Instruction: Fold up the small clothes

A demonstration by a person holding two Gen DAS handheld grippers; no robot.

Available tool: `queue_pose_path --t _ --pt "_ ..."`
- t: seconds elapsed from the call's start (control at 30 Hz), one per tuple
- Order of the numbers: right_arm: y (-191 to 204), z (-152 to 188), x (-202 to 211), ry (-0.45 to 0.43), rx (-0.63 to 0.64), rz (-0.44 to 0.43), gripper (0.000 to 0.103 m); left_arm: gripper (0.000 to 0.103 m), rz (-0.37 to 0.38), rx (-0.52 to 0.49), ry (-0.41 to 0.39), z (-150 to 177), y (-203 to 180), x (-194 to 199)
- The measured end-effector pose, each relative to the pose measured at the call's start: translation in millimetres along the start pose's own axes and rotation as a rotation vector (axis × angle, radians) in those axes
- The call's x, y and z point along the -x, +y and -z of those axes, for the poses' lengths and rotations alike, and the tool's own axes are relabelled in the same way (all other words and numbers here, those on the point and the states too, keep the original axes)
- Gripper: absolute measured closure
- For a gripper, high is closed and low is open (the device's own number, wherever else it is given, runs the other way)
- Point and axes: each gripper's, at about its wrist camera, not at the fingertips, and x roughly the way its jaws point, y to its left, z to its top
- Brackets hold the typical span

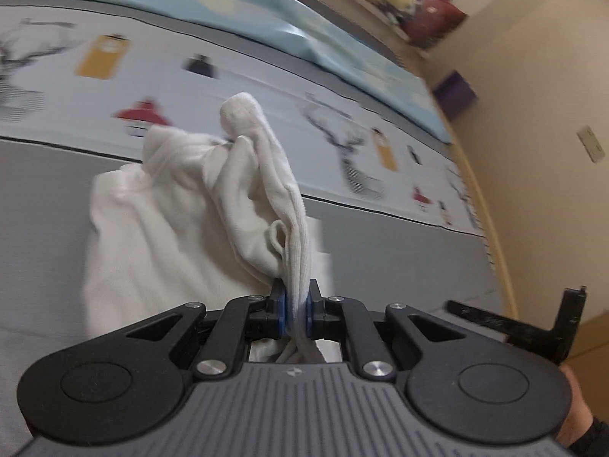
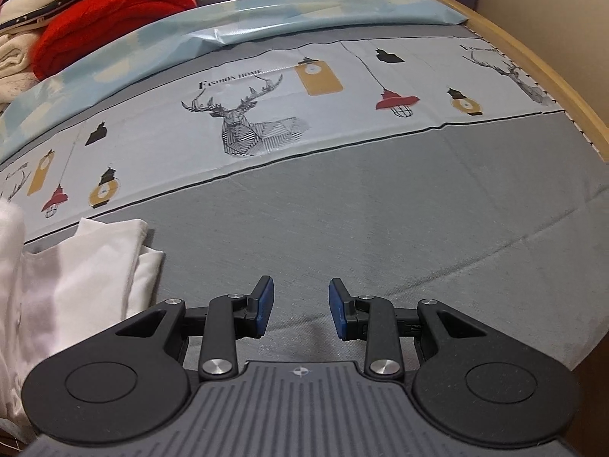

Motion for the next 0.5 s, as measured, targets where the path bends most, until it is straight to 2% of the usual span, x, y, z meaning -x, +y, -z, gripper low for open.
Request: queue_pose_path --t 0.13,0.2,0.27,0.4,0.5 --pt "1.1 -0.2 -0.6 0.003 -0.002 0.003 0.07 0.088 0.043 -0.019 -0.013 2.5 -43.1 -30.0" --pt "5.4 -1.0 -0.5 -0.002 -0.003 -0.006 0.07 0.085 0.104 0.0 -0.024 3.3 -51.5 -34.8" --pt "11.5 -0.7 0.0 -0.005 -0.004 -0.025 0.07 0.073 0.156 0.007 -0.036 2.1 -51.8 -31.8" --pt "28.3 -1.1 0.0 0.0 -0.003 -0.095 0.07 0.073 0.072 0.01 -0.031 -2.1 -26.4 -16.3" --pt "44.4 0.1 -5.7 0.042 0.01 -0.196 0.069 0.073 -0.006 0.038 0.003 -2.8 3.2 -4.4"
